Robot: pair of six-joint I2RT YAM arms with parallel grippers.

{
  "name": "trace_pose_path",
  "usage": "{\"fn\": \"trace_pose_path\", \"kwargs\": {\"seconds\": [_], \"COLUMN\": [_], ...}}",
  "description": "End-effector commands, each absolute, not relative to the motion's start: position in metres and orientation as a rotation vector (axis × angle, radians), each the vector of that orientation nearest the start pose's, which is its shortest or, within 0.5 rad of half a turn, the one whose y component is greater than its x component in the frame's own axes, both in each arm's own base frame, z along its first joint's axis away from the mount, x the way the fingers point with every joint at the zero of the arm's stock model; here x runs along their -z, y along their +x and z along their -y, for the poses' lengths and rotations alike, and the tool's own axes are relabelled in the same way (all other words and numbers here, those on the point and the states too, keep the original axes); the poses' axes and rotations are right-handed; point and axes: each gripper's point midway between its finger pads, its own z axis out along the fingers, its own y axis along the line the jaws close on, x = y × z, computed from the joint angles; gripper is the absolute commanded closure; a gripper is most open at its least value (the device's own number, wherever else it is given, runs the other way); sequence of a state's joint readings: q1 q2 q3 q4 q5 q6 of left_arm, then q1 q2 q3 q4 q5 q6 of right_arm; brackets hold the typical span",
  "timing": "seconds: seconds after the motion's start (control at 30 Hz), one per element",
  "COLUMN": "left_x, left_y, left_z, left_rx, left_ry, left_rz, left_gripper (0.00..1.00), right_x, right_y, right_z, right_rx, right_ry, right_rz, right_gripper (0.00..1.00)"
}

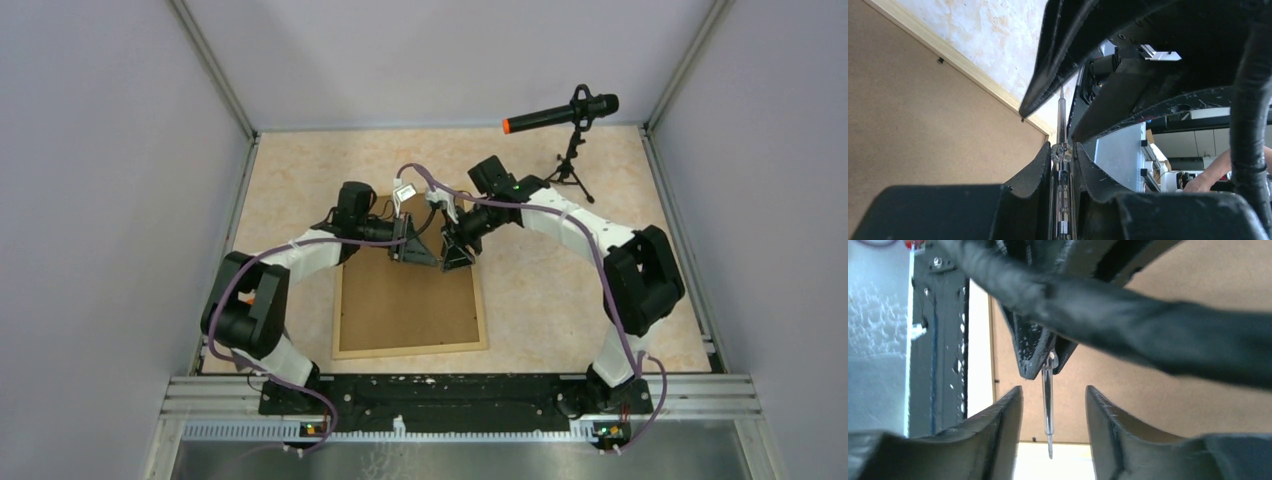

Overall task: Take the photo out of the frame
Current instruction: Adjust the screwdriver.

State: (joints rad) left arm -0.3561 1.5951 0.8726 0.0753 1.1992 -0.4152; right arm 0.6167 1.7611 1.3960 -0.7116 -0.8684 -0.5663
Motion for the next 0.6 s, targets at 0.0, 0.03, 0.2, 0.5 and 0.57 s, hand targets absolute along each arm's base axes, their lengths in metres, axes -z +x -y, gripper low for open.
{"fn": "trace_pose_path", "kwargs": {"seconds": [0.0,0.03,0.2,0.5,0.57], "left_x": [-0.169,-0.168,-0.156,-0.127,-0.122], "left_y": [0.263,0.268,0.303,0.357,0.365], "left_z": [0.272,0.270,0.271,0.280,0.282], "left_rx": [1.700,1.686,1.563,1.502,1.518], "left_ry": [0.607,0.583,0.476,0.302,0.292], "left_rz": [-2.092,-2.100,-2.163,-2.264,-2.258], "left_gripper": [1.00,1.00,1.00,1.00,1.00], "right_x": [-0.171,-0.175,-0.170,-0.125,-0.114], "right_y": [0.273,0.277,0.308,0.357,0.367], "right_z": [-0.311,-0.303,-0.261,-0.211,-0.210], "right_rx": [-1.089,-1.076,-0.982,-0.880,-0.859], "right_ry": [-1.468,-1.420,-1.124,-0.716,-0.672], "right_rz": [-1.826,-1.843,-1.998,-2.244,-2.263], "right_gripper": [0.40,0.34,0.21,0.25,0.26]}}
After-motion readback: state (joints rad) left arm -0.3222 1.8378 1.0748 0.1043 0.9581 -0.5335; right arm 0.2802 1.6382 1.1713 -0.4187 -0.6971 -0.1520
